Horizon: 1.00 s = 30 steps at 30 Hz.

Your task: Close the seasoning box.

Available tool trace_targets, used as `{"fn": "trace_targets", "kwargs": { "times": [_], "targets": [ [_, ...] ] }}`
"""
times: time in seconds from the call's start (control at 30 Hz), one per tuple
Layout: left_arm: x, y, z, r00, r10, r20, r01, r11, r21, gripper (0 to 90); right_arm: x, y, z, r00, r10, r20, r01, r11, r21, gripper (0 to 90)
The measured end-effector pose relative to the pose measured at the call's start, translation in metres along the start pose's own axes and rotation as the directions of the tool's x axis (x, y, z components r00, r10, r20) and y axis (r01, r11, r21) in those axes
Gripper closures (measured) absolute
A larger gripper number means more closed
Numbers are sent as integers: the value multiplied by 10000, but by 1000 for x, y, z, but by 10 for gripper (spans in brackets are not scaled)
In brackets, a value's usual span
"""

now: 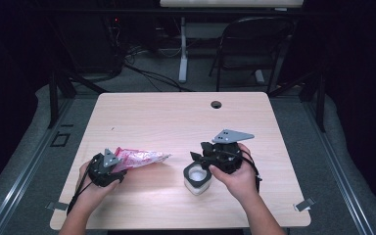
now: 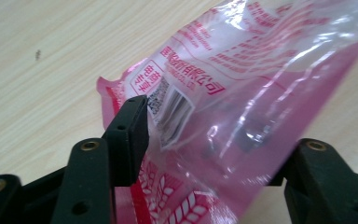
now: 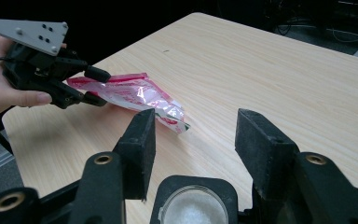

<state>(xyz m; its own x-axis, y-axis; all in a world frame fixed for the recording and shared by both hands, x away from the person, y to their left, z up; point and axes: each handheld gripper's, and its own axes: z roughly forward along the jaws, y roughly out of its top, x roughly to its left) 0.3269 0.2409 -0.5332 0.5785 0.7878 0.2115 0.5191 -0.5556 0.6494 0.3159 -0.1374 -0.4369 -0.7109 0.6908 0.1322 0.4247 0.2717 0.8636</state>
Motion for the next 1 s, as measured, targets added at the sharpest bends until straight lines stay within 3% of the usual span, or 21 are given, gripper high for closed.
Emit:
{"fn": "trace_targets", "kwargs": {
  "times": [0.2,0.33,0.47,0.53,0.83,1.0],
  "targets": [
    [5,4,-16,9997,-118,220,127,9991,-405,416,-1,0,0,10000,2,97,-4,9998,177,485],
    [11,9,-33,9950,17,999,34,9987,-516,415,-4,0,-1,9996,22,287,-29,9997,223,463],
    [15,12,-48,9950,-232,975,326,9948,-964,415,-7,-1,-2,9992,161,368,-166,9998,128,466],
    [17,13,-51,9939,-323,1059,420,9950,-910,416,-8,-1,-2,9990,249,362,-254,9996,129,474],
    [16,16,-42,9962,-472,735,531,9953,-807,421,-13,-6,-2,9981,193,591,-222,9986,486,468],
    [15,19,-35,9962,-424,756,473,9968,-641,419,-15,-8,-5,9975,186,683,-228,9978,618,458]
  ]
}}
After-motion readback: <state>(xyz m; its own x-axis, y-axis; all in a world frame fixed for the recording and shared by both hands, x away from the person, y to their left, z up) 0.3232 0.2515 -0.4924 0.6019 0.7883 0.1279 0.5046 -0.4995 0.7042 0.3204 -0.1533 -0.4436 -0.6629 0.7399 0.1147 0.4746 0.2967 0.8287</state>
